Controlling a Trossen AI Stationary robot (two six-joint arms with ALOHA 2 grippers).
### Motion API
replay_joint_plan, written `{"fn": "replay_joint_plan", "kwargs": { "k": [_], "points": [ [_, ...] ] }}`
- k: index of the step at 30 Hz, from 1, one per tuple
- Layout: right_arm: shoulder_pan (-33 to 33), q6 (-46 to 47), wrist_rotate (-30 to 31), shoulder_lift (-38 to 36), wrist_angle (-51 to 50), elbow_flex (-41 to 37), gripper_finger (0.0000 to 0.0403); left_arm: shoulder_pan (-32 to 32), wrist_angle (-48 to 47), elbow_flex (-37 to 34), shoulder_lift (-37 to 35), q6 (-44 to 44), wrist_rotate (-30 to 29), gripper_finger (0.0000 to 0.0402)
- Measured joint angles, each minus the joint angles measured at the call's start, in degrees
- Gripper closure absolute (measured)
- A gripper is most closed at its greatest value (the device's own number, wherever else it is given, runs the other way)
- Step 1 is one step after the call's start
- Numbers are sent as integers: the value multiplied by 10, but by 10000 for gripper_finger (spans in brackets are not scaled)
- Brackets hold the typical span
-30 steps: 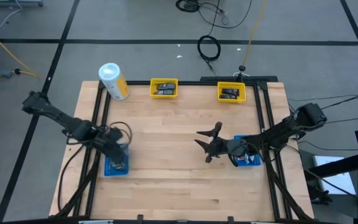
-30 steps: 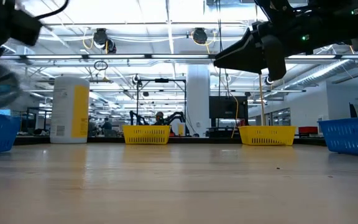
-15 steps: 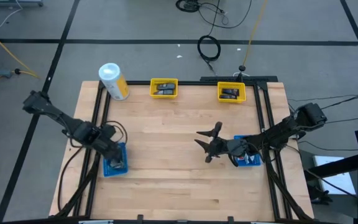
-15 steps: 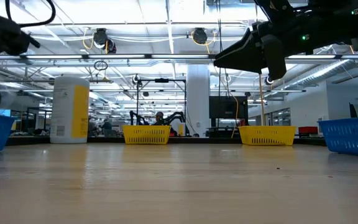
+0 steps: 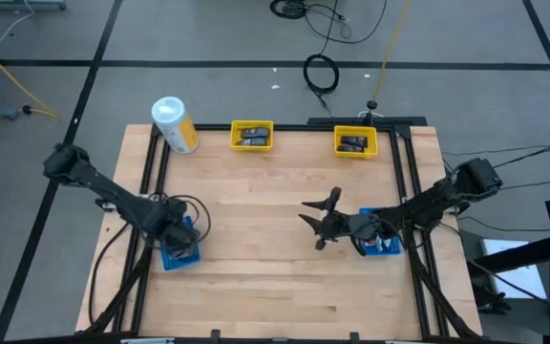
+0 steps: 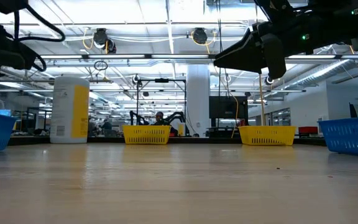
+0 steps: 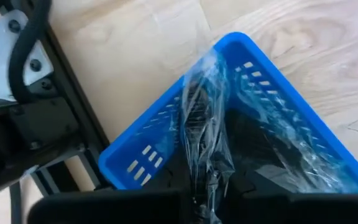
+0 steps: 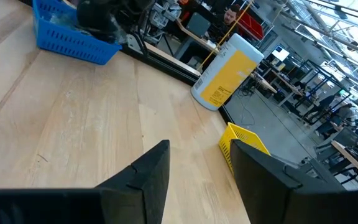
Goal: Pick & Place Travel size toiletries
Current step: Put the black hairbrush into the left blue bin
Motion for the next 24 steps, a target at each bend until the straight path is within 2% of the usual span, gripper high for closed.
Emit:
{"fn": "replay_joint_plan", "kwargs": {
  "k": [6,12,20,24],
  "points": [
    [0,0,0,0,0,0,243,0,49,0,36,15,-3,333],
    [0,0,0,0,0,0,243,0,56,0,39,41,17,297],
    [0,0,0,0,-4,0,243,-12,51,0,20,39,89,202],
    [0,0,0,0,-5,0,243,-32,70,0,18,31,108,183]
  ]
}}
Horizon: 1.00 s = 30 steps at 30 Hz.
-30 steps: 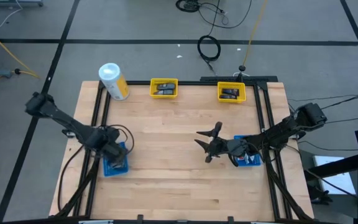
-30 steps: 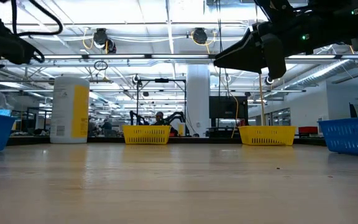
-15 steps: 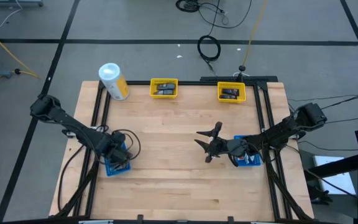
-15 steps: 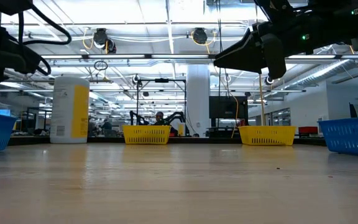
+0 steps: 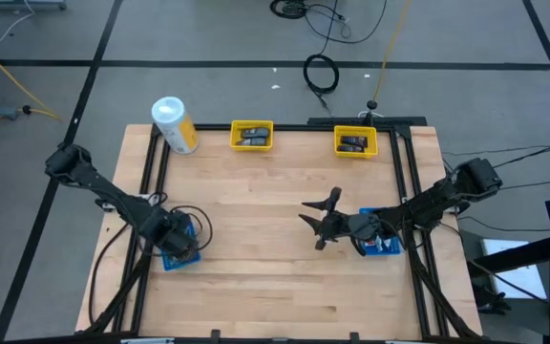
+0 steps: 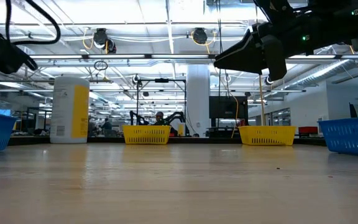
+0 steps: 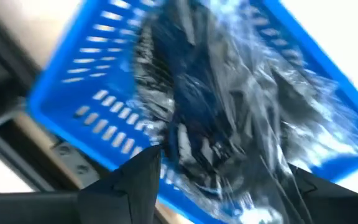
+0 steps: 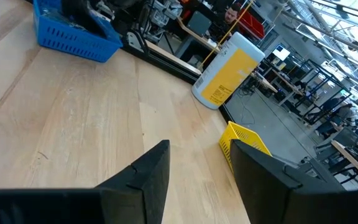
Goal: Pick & Place Travel size toiletries
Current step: Put the black hairbrush into the left blue bin, then return to Home Position
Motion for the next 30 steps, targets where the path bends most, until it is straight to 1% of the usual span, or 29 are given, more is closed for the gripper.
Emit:
{"fn": "replay_joint_plan", "kwargs": {
  "k": [5,10,13,15,17,21,24,27,30],
  "points": [
    [0,0,0,0,0,0,243,-35,48,1,-5,-8,10,203],
    [0,0,0,0,0,0,243,-79,33,27,-18,-50,42,229],
    [0,1,0,0,0,0,243,-104,10,54,-33,-77,30,239],
    [0,2,0,0,0,0,243,-117,-1,66,-42,-79,-4,243],
    [0,2,0,0,0,0,243,-126,-1,68,-52,-76,-51,244],
    [0,4,0,0,0,0,243,-130,-14,68,-54,-72,-133,245],
    [0,4,0,0,0,0,243,-130,-25,66,-49,-72,-219,245],
    [0,4,0,0,0,0,243,-129,-13,50,-47,-70,-309,245],
    [0,4,0,0,0,0,243,-123,34,24,-47,-41,-361,245]
  ]
}}
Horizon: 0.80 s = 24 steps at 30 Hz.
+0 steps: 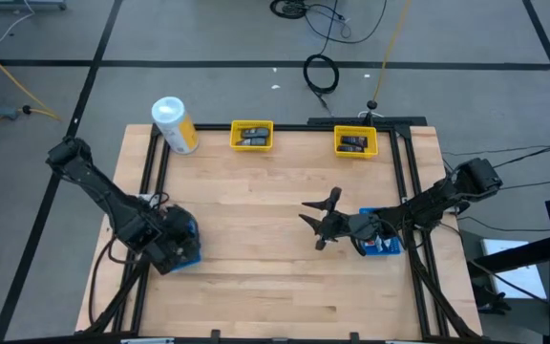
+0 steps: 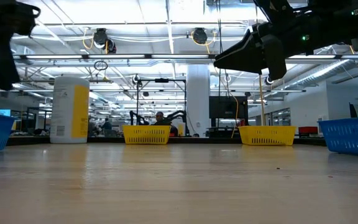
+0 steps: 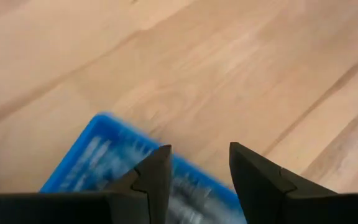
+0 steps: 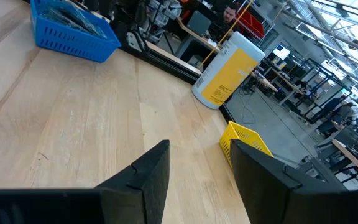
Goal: Pick & Place Travel size toiletries
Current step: Return to Home Position
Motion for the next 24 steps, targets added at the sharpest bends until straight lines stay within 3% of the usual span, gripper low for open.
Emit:
{"fn": "replay_joint_plan", "kwargs": {
  "k": [6,8,10,12,17,21,24],
  "points": [
    [0,0,0,0,0,0,243,26,223,-75,0,189,-20,245],
    [0,0,0,0,0,0,243,38,302,-93,0,263,15,245],
    [0,0,0,0,0,0,243,50,333,-96,0,297,94,245],
    [0,0,0,0,0,0,243,58,331,-93,0,280,157,245],
    [0,0,0,0,0,0,243,46,253,-74,0,195,227,245],
    [0,0,0,0,0,0,243,36,193,-51,0,158,216,245],
    [0,0,0,0,0,0,243,35,220,-31,0,212,127,245]
  ]
}}
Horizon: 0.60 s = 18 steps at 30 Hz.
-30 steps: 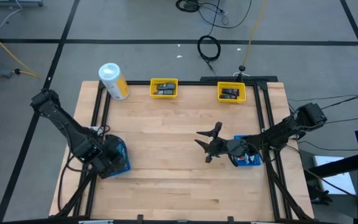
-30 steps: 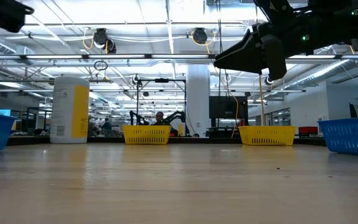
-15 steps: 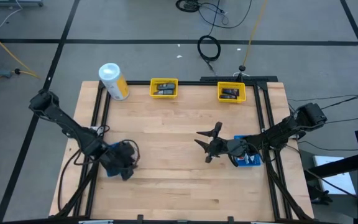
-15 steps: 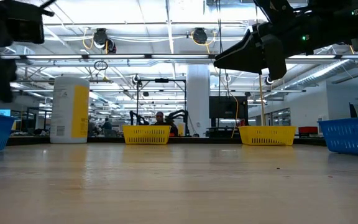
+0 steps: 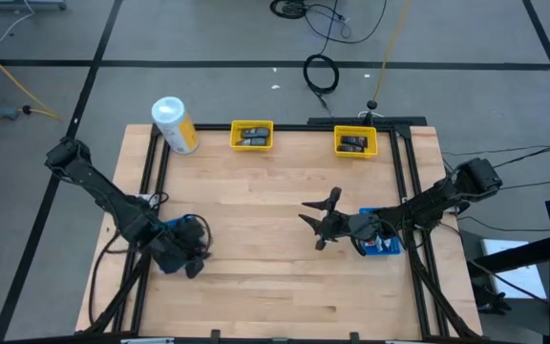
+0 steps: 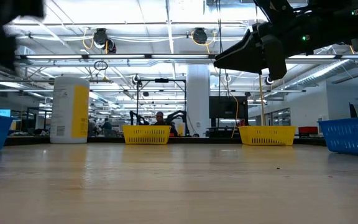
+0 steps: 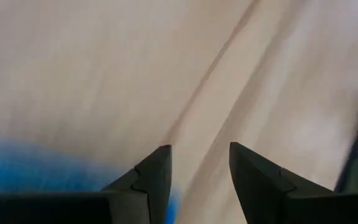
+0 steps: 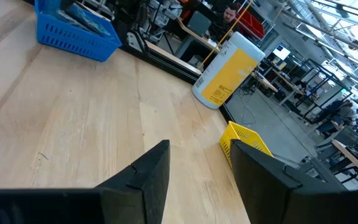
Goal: Pick & Place Travel size toiletries
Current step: Return to Home Position
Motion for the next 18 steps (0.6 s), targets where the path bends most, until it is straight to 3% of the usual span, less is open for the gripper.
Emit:
{"fn": "replay_joint_plan", "kwargs": {
  "k": [6,9,12,15,18],
  "points": [
    [5,-12,0,0,-27,0,243,6,228,3,12,344,-322,245],
    [-3,16,-13,0,-79,0,243,29,296,3,31,497,-408,245],
    [-22,55,-100,-24,-171,0,243,72,336,3,49,568,-417,245],
    [-49,106,-236,-75,-268,0,243,120,348,3,70,567,-389,245],
    [-76,154,-328,-151,-345,-1,243,159,355,3,91,541,-346,245]
  ]
}}
